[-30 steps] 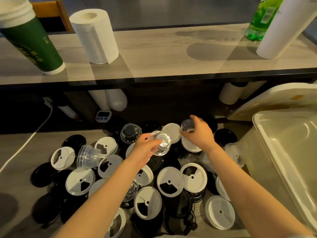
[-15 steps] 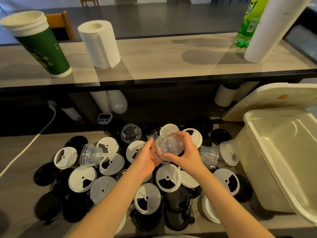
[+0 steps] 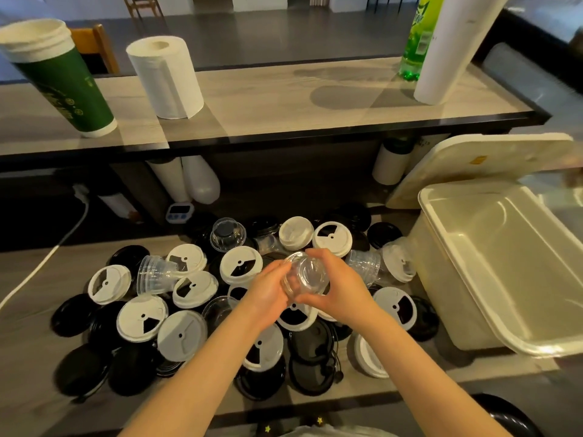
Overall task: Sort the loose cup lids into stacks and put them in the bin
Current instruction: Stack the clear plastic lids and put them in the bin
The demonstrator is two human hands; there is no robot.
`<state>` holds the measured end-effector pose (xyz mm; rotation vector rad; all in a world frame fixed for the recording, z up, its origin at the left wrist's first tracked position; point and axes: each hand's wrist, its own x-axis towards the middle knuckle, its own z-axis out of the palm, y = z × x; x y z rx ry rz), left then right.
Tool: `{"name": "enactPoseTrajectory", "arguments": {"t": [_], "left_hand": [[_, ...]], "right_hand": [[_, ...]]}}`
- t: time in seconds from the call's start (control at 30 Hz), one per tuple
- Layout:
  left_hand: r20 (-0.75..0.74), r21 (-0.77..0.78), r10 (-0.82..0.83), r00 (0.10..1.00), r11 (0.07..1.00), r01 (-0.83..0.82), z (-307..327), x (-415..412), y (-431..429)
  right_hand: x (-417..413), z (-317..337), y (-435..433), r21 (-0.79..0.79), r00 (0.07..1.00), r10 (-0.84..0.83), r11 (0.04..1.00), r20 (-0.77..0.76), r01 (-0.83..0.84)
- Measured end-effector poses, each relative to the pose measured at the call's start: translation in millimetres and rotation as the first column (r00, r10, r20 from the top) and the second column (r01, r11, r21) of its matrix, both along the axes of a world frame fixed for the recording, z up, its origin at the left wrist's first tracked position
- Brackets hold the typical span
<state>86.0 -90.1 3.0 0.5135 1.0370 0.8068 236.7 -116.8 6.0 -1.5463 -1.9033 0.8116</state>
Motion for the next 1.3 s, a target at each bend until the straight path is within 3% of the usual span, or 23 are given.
{"name": "enactPoseTrajectory", "arguments": {"t": [0.13, 0.23, 0.33, 0.47, 0.6, 0.73, 0.9, 1.1, 1.2, 1.3], "left_hand": [[-0.035, 0.01, 0.024, 0.999, 1.0, -0.024, -3.6, 10.5, 1.3], [-0.115, 0.023, 0.073, 0.991, 0.997, -0.071, -5.9, 11.5, 5.2], [-0.21, 0.059, 0.096, 0.973, 0.995, -0.085, -8.2, 8.1, 4.3], [-0.305, 0.093, 0.102, 0.947, 0.993, -0.077, -12.7, 2.9, -0.9], [-0.345, 0.117, 0.133, 0.929, 0.988, -0.098, -14.1, 3.7, -3.4], [-0.37, 0.116, 0.158, 0.915, 0.986, -0.124, -12.5, 7.4, -7.4], [-0.372, 0.114, 0.19, 0.909, 0.981, -0.158, -10.6, 9.8, -9.5], [-0.391, 0.126, 0.219, 0.894, 0.975, -0.184, -10.3, 21.6, -11.5], [-0.394, 0.135, 0.218, 0.893, 0.975, -0.178, -9.4, 28.6, -13.9], [-0.363, 0.138, 0.223, 0.905, 0.973, -0.184, -8.7, 32.8, -17.0]], "right_hand": [[26.9, -3.5, -2.3, -0.025, 0.999, 0.046, 0.999, 0.018, -0.046], [52.3, -7.3, -1.0, -0.049, 0.997, -0.079, 0.996, 0.008, 0.079], [76.2, -9.4, 11.2, -0.06, 0.967, -0.159, 0.983, 0.198, 0.173], [92.7, -14.0, 35.9, -0.15, 0.797, -0.063, 0.97, 0.6, 0.189], [90.9, -23.3, 55.7, -0.267, 0.709, 0.099, 0.955, 0.698, 0.129], [82.7, -33.1, 60.6, -0.274, 0.596, 0.18, 0.959, 0.782, 0.069], [82.6, -37.4, 55.9, -0.196, 0.645, 0.108, 0.978, 0.756, 0.066], [98.9, -33.9, 39.7, -0.014, 0.801, -0.056, 0.997, 0.596, 0.08], [100.3, -28.2, 31.7, 0.051, 0.884, -0.133, 0.991, 0.448, 0.123], [92.8, -19.0, 22.3, 0.024, 0.963, -0.224, 0.975, 0.15, 0.223]]}}
